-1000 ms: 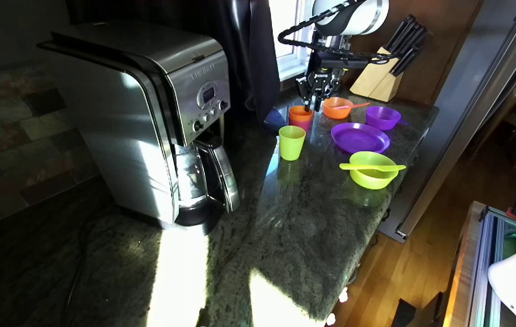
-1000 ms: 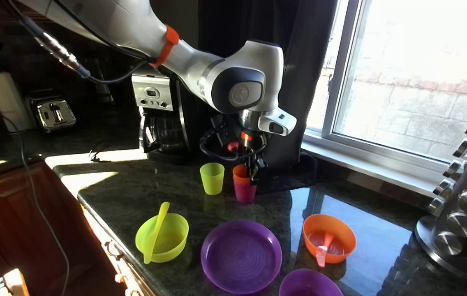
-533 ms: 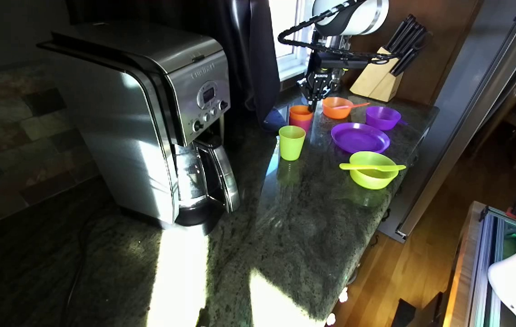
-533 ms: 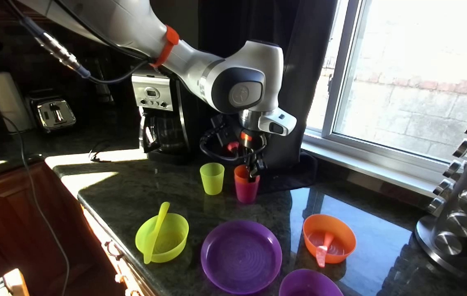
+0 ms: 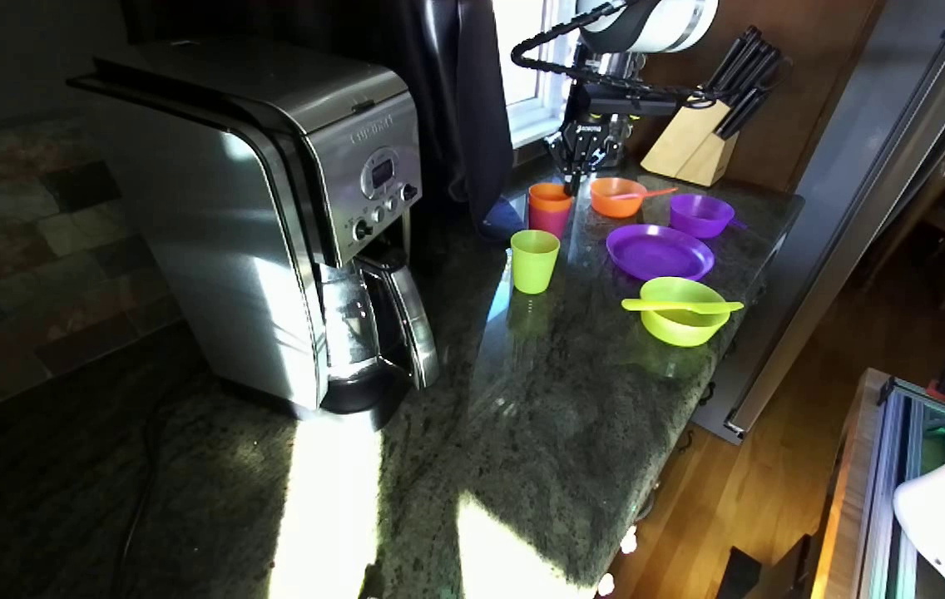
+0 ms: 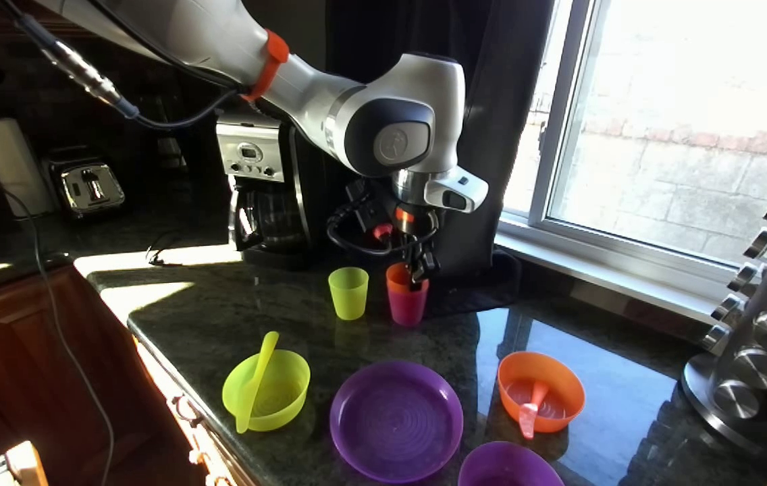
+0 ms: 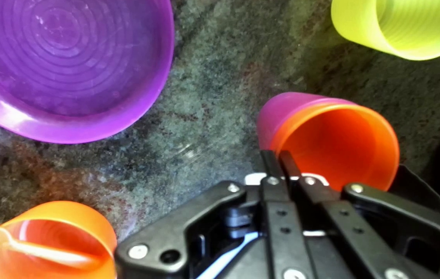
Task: Unstack the cups.
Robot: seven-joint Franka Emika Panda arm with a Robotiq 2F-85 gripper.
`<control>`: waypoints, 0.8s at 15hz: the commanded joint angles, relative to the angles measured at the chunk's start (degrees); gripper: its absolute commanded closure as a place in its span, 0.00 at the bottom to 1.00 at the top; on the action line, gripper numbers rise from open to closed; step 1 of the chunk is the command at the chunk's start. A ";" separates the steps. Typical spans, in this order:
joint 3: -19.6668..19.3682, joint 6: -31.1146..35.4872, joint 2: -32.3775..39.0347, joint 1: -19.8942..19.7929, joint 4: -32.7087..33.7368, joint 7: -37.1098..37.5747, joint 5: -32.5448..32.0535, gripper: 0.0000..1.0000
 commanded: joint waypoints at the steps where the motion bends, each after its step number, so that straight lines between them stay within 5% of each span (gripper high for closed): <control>1: 0.04 1.35 -1.80 0.04 -1.61 -0.68 0.31 0.99; 5: 0.01 1.30 -1.70 0.16 -1.48 -0.40 -0.13 0.93; 12: 0.02 1.31 -1.54 0.17 -1.43 -0.38 -0.21 1.00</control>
